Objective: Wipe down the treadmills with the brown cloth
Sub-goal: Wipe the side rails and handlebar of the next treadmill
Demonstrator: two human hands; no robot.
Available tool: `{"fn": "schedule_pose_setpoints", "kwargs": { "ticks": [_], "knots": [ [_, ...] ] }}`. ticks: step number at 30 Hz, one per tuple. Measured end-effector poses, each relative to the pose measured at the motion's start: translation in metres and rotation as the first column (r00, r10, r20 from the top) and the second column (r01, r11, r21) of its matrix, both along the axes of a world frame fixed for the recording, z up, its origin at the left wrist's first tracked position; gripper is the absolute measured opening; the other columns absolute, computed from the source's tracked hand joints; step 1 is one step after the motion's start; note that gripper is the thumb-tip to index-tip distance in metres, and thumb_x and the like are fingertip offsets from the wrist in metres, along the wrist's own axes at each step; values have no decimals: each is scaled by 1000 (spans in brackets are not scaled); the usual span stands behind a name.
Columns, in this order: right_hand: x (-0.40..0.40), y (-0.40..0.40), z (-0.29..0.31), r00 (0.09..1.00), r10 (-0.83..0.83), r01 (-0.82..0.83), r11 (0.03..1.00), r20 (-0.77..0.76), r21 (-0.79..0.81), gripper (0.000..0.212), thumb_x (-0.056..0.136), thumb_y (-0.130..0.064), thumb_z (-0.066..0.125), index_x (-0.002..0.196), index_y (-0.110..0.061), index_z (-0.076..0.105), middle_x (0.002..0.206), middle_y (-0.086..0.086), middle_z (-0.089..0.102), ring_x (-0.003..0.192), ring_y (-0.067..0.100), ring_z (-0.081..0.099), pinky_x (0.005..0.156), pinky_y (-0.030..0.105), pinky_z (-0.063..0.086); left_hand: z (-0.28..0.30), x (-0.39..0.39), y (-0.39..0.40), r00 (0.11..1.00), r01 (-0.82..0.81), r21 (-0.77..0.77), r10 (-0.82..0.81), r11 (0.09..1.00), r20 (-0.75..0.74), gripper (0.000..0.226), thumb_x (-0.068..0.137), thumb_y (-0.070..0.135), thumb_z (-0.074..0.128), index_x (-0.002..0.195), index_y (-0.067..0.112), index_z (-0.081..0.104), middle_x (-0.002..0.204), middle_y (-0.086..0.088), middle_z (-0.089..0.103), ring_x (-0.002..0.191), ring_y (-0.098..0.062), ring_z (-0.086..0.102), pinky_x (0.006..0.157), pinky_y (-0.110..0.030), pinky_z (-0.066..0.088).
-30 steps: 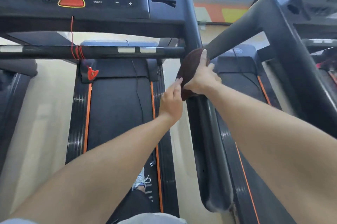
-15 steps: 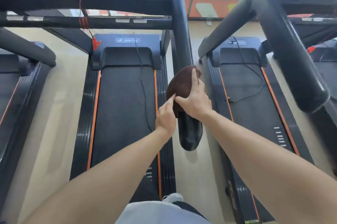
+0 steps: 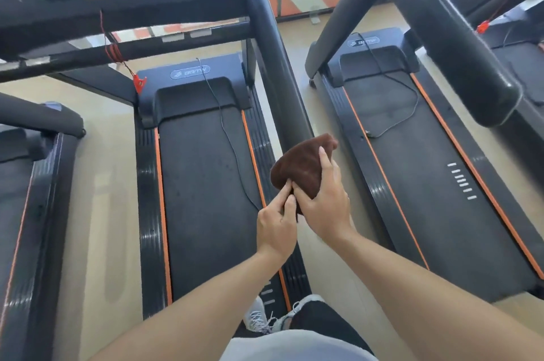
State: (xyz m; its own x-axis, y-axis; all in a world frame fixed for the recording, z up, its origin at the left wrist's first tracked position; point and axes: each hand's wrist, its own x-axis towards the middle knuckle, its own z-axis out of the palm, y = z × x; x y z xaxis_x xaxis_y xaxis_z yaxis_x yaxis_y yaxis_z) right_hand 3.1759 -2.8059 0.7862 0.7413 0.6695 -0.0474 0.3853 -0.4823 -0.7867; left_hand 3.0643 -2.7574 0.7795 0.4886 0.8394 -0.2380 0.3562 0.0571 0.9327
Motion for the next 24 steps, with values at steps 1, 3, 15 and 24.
{"fn": "schedule_pose_setpoints", "kwargs": {
  "ticks": [1,3,15,24],
  "knots": [
    [-7,-5,-5,999,-36,36,999,-2,16,90,91,-50,72,161,-40,17,148,-7,43,129,18,54,97,52,53,-3,-4,-2,1000,26,14,-25,1000,-11,39,104,29,49,140,43,58,71,37,62,77,6,60,81,-17,53],
    [-18,-15,-13,997,-77,77,997,-3,1,91,92,-51,71,161,-40,13,148,-6,43,127,19,55,96,53,54,-13,-13,-7,997,72,1,-72,997,-26,44,99,34,49,142,45,55,72,25,64,73,2,58,79,-24,56],
    [-35,-101,-73,895,-333,278,936,-297,-214,37,91,-9,64,123,-28,69,110,-6,74,107,24,69,89,33,53,-39,-40,-60,738,545,-185,-573,817,-356,38,93,28,58,130,36,64,108,15,75,98,-3,68,95,-29,53],
    [-21,-193,-59,826,-433,377,901,-361,-217,51,87,-15,66,130,-42,62,119,-20,70,106,4,66,92,24,53,-23,38,-113,808,521,-75,-520,850,-278,27,99,31,59,126,35,60,111,17,67,101,6,61,96,-29,51]
  ]
}}
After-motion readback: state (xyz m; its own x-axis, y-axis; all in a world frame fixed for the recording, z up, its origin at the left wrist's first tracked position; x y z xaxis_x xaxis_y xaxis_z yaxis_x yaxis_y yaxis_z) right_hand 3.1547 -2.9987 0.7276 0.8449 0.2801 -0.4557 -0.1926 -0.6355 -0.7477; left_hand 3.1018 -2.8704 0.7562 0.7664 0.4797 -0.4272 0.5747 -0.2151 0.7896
